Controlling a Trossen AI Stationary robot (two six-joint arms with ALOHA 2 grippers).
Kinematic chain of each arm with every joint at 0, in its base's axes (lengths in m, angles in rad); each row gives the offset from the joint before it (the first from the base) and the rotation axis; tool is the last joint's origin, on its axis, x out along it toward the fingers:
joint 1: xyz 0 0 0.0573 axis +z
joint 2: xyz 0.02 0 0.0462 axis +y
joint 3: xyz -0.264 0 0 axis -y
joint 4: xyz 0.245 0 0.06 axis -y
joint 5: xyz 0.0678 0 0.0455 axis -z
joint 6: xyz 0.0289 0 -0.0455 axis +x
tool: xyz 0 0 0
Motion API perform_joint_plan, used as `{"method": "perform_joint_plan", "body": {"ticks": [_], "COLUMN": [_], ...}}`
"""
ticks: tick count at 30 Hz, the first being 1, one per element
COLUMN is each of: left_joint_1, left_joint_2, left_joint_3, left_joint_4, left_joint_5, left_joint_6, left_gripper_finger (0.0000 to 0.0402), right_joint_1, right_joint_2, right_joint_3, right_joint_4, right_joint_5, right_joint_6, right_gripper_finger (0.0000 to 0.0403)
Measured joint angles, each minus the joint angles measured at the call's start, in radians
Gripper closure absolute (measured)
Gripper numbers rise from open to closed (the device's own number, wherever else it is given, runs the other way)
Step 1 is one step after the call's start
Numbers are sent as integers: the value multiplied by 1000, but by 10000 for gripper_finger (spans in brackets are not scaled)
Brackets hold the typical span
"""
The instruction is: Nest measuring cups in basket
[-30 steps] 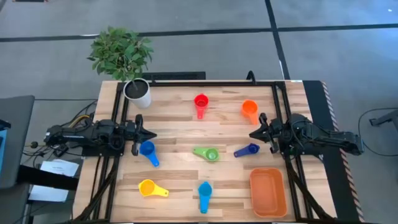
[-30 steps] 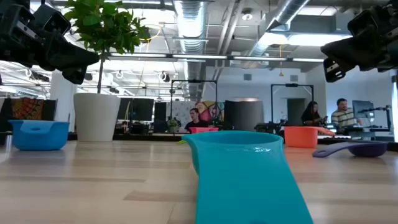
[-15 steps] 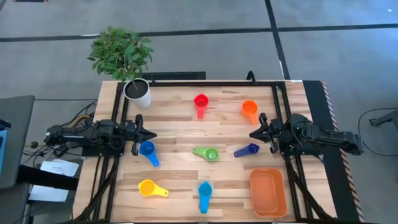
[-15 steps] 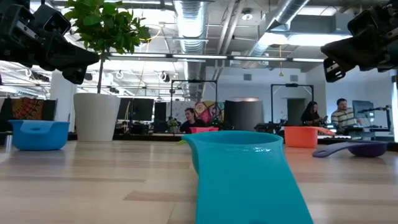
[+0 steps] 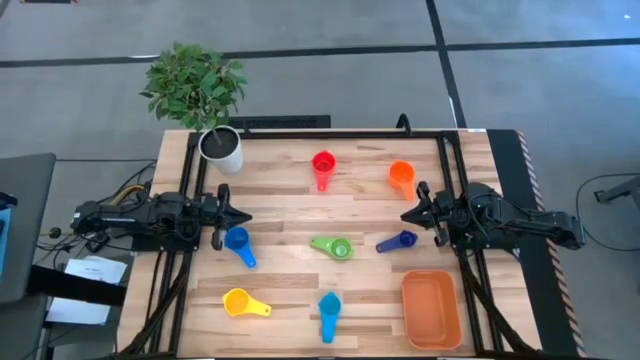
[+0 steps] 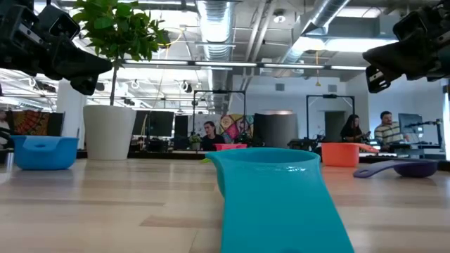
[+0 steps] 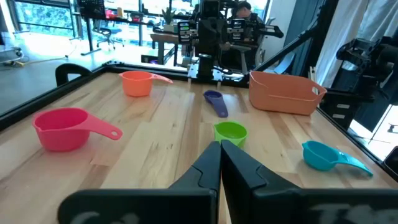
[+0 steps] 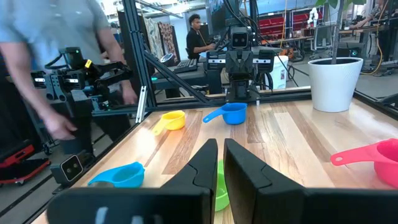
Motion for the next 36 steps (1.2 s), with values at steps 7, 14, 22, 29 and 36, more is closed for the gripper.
{"method": "perform_joint_plan", "body": {"ticks": [7, 14, 22, 29, 36], "left_joint_1": [0, 0, 0, 0, 0], "left_joint_2": [0, 0, 0, 0, 0], "left_joint_3": [0, 0, 0, 0, 0], "left_joint_4": [0, 0, 0, 0, 13], "left_joint_5": [0, 0, 0, 0, -54], "left_joint_6": [0, 0, 20, 42, -137], "left_gripper_finger": [401, 401, 401, 401, 401], "right_joint_1": [0, 0, 0, 0, 0], "right_joint_2": [0, 0, 0, 0, 0], "right_joint_3": [0, 0, 0, 0, 0], "right_joint_4": [0, 0, 0, 0, 0], "right_joint_5": [0, 0, 0, 0, 0], "right_joint_6": [0, 0, 0, 0, 0], "right_gripper_finger": [349, 349, 349, 349, 349]}}
